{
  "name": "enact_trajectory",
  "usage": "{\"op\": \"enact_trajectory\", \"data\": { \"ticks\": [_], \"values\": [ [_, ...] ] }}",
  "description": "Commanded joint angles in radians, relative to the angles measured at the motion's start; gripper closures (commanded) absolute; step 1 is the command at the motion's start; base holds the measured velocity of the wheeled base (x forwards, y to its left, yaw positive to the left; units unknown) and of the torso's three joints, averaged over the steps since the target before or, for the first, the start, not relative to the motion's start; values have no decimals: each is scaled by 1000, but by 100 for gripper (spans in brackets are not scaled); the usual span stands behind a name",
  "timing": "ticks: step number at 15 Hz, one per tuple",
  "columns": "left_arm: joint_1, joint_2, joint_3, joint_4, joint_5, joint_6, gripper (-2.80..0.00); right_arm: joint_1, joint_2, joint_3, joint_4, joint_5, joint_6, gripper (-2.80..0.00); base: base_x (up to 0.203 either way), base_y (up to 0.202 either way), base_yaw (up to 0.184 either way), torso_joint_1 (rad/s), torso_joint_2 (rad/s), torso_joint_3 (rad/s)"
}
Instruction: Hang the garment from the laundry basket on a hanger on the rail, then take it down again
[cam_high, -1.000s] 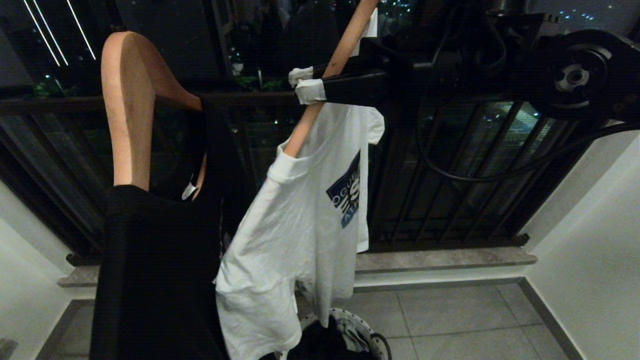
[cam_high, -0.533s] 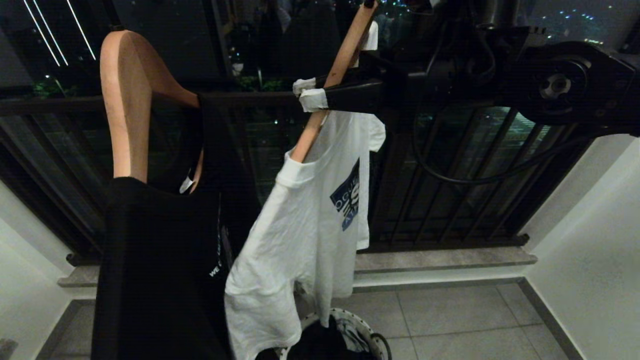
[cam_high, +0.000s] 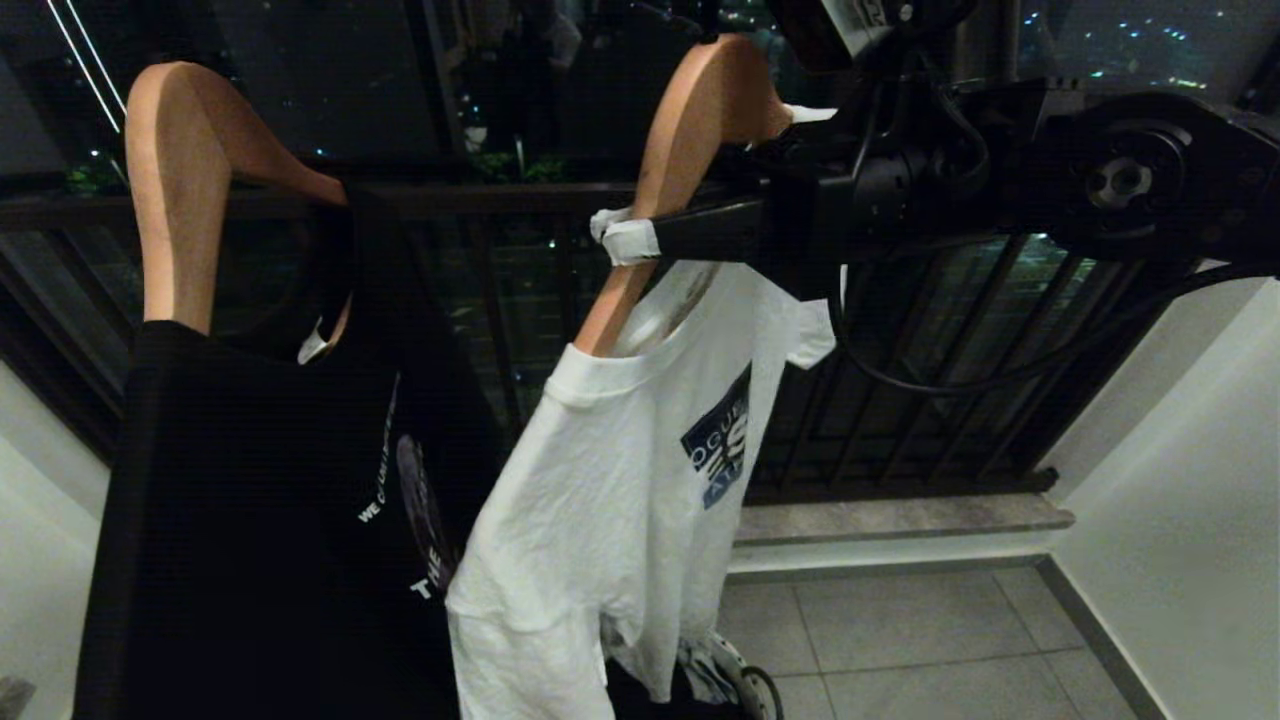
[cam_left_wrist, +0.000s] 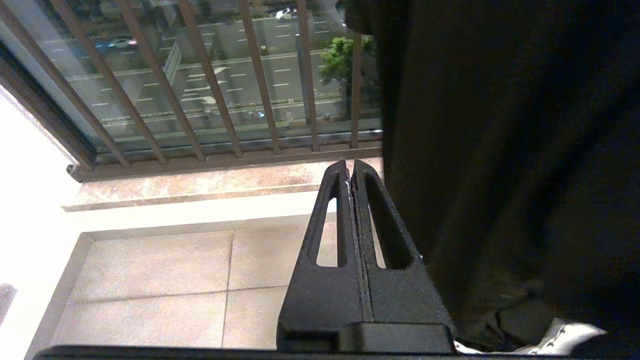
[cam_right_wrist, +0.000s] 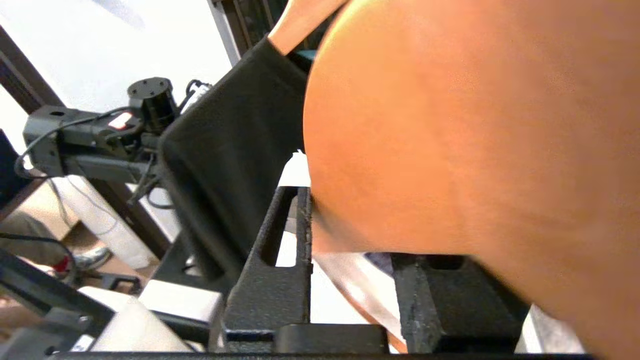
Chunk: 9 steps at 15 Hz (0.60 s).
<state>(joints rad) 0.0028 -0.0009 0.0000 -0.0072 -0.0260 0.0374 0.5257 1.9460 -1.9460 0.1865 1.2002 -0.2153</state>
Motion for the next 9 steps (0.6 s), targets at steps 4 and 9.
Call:
{"op": "enact_trajectory", "data": {
  "ticks": [4, 9],
  "values": [
    [0, -1, 2, 0, 0, 1, 0, -1, -48, 14, 47, 1, -1, -280, 0, 0, 0, 0, 0, 0],
    [0, -1, 3, 0, 0, 0, 0, -1, -146, 99, 89, -13, -1, -280, 0, 0, 0, 0, 0, 0]
  ]
}}
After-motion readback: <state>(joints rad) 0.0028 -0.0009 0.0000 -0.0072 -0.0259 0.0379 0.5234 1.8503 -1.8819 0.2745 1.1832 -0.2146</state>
